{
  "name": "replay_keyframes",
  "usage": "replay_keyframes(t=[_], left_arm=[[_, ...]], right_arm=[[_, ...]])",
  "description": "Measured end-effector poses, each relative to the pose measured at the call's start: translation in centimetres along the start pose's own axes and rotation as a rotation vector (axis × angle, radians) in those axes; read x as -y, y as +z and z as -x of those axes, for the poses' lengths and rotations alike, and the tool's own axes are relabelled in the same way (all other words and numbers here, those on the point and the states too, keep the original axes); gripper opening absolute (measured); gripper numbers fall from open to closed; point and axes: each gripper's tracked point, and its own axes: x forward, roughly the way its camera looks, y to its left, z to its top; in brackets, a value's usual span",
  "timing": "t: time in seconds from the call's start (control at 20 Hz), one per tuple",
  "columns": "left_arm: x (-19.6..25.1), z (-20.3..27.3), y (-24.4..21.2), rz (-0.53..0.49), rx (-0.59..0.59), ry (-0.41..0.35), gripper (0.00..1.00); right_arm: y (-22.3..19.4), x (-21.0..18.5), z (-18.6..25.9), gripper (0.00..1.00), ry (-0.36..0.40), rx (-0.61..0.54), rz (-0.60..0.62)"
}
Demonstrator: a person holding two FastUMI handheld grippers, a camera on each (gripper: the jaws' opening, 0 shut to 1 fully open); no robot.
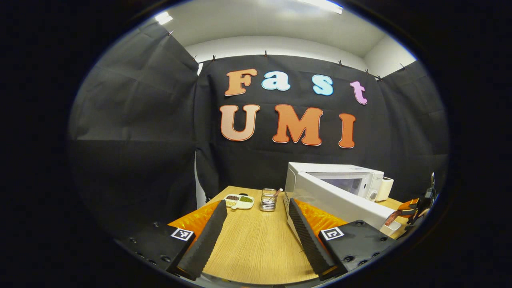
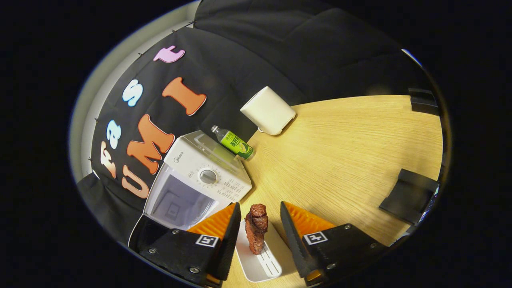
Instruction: Open the microwave oven with the left hand, put the food in, and close the microwave oven.
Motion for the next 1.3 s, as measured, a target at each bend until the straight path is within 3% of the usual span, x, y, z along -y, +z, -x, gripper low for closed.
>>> replay_keyframes(t=[0.05,0.1,0.15,0.35,0.85,1.3], left_arm=[[0.0,0.1,-0.2,-0.001,-0.003,0.0,0.99],[-0.1,0.1,-0.1,-0.003,-0.003,0.0,0.98],[-0.3,0.2,-0.1,-0.005,-0.004,0.002,0.99],[-1.0,0.4,-0.1,0.003,-0.004,0.014,0.99],[-3.2,1.3,-0.3,-0.03,-0.014,0.047,0.98],[-4.2,1.0,-0.7,-0.031,-0.02,0.039,0.99]], right_arm=[[0.0,-0.2,0.0,0.39,0.011,-0.001,-0.02],[0.0,-0.4,0.1,0.4,0.006,-0.004,-0.039],[-0.2,-0.6,0.0,0.27,0.008,-0.008,-0.051],[0.0,-2.2,0.3,0.11,0.019,0.008,-0.005],[3.4,-9.8,3.4,0.08,0.111,0.111,0.117],[0.9,-19.0,2.3,0.08,0.252,0.118,0.057]])
